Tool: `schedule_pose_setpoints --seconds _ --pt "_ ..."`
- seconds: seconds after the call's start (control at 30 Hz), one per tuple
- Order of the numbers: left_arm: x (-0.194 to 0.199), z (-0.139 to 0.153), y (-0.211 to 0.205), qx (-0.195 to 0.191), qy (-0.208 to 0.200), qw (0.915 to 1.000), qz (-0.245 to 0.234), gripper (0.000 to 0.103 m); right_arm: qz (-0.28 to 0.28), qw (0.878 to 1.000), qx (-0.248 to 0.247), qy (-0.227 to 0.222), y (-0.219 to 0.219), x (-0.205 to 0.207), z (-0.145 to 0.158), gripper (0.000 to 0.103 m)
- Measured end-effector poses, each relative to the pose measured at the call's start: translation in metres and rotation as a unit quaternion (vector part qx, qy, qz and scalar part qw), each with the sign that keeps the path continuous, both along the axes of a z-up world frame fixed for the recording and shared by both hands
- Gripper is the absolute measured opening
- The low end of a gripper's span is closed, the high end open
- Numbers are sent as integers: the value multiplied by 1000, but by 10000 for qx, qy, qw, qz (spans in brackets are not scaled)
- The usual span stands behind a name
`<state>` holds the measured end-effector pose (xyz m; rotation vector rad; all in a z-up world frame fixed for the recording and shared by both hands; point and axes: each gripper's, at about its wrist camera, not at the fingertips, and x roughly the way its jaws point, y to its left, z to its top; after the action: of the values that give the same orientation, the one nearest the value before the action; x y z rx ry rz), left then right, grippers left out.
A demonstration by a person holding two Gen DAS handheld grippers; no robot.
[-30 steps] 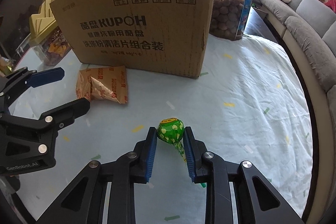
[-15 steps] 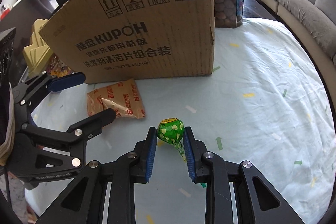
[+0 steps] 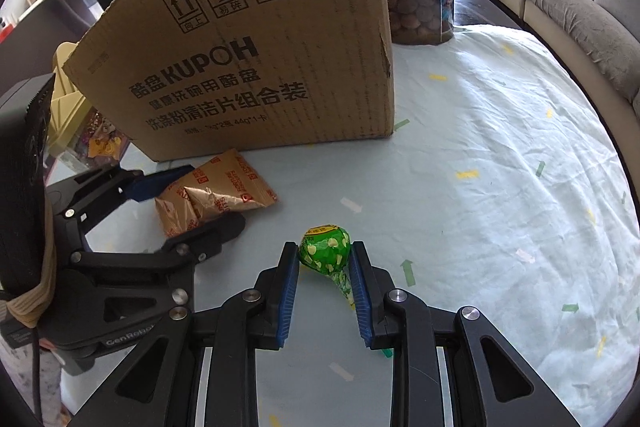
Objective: Organize snacks
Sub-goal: 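Grasp the green lollipop with the right tool while the left grasps the gold biscuit packet, then carry both held items into the cardboard box and open both tools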
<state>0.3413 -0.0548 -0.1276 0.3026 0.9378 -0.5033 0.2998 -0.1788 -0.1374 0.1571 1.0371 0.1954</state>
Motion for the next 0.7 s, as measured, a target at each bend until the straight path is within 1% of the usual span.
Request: schedule_pose_setpoints --seconds 0.1,0.3,0.47,0.7 --pt "-7 -1 0 -44 -53 9998 181 46 11 10000 40 -3 -1 -1 -1 27" --pt "-27 4 8 -153 -43 9982 587 44 62 9999 89 -43 -3 -5 3 27" --pt "-42 18 13 -286 -169 9952 916 44 84 9998 121 -142 -4 -10 13 27" --pt "-58 44 18 -465 -377 9914 1168 44 137 9992 171 -342 -4 -20 31 27"
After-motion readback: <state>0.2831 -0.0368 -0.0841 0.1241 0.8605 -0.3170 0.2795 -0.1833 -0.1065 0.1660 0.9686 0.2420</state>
